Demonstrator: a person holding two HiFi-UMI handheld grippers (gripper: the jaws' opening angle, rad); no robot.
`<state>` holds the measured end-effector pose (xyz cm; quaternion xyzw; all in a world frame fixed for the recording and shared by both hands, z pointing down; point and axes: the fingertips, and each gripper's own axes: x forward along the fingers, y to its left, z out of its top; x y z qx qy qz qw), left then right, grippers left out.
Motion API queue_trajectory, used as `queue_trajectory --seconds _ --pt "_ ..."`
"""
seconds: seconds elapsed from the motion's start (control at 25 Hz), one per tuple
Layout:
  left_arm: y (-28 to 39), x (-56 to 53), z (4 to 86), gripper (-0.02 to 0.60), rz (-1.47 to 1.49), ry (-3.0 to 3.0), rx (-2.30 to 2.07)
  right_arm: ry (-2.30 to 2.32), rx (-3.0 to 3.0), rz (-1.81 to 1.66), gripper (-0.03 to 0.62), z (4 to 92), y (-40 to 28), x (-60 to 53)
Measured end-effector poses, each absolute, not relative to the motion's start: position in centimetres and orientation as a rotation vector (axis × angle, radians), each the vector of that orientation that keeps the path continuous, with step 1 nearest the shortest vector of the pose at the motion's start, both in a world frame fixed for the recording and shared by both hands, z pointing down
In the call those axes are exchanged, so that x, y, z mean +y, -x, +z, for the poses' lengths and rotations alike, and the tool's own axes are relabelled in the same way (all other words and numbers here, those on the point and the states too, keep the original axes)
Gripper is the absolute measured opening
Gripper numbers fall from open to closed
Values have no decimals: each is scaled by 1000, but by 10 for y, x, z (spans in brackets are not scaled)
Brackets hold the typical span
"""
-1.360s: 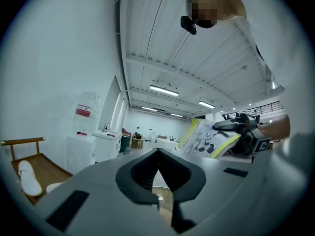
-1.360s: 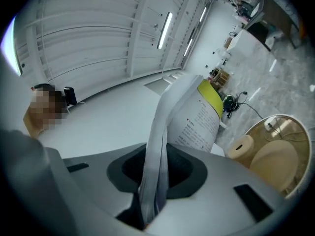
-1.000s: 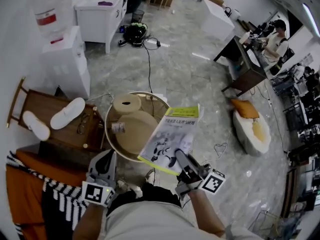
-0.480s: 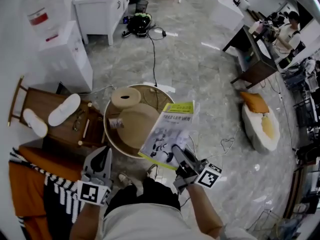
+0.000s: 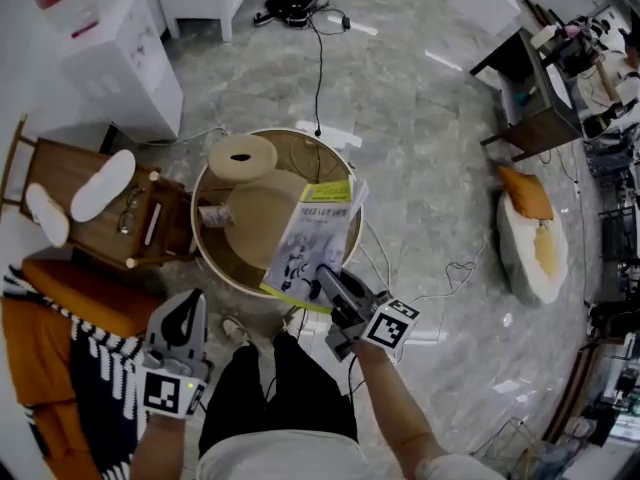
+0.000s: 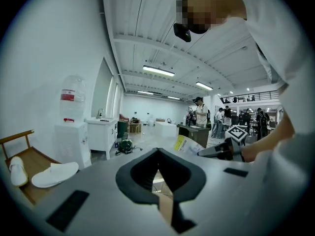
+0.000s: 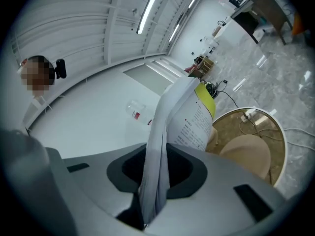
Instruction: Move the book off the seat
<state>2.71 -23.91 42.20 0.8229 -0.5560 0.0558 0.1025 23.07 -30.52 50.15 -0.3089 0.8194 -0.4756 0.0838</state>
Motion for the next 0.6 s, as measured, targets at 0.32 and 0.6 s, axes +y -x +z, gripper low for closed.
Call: queue_trajectory --seconds 0.32,0.6 --pt "-33 -255 501 17 162 -2282 -1682 935 2380 -1584 89 614 -220 -340" --pt "-33 -254 559 17 190 -2198 -1688 869 2494 -1637 89 704 -206 -357"
